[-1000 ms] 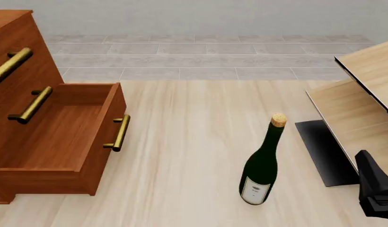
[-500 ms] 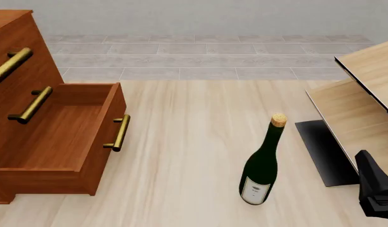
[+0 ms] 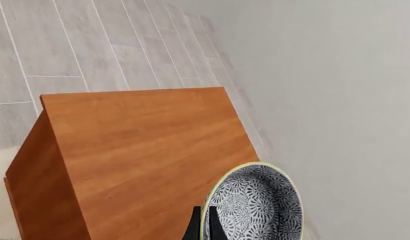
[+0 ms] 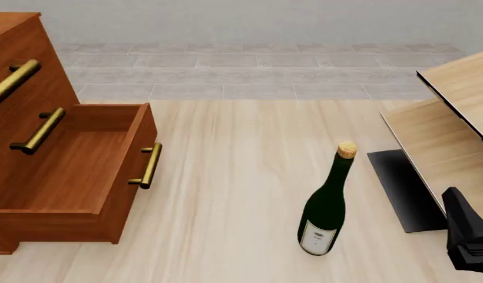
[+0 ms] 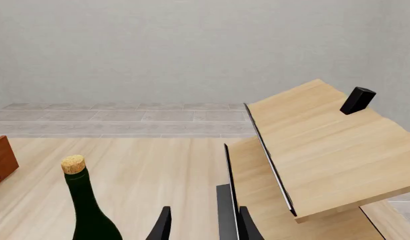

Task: Put the bowl on top of the cabinet.

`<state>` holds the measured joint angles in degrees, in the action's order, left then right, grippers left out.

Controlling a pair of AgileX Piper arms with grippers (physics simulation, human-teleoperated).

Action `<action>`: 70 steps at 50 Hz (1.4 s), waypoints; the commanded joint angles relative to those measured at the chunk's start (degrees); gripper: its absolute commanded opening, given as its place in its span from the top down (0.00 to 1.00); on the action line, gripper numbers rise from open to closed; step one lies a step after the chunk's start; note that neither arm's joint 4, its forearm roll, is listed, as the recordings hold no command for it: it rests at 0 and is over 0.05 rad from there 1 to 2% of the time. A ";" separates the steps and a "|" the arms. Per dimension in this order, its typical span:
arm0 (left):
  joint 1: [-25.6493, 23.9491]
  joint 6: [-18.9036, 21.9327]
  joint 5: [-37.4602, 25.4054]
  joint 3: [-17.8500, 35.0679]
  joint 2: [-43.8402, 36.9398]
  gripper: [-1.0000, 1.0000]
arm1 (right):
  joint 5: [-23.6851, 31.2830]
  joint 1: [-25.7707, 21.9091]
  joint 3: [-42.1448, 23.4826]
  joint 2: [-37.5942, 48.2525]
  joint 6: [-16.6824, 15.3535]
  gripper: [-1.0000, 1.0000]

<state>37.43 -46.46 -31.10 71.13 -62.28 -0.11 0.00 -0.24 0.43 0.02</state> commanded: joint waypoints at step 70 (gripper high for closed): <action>3.97 3.26 3.82 -3.43 -5.78 1.00 | 0.00 0.01 0.00 0.00 -0.01 0.00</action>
<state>40.15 -44.07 -27.91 68.07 -67.87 -0.11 0.00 -0.24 0.43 0.02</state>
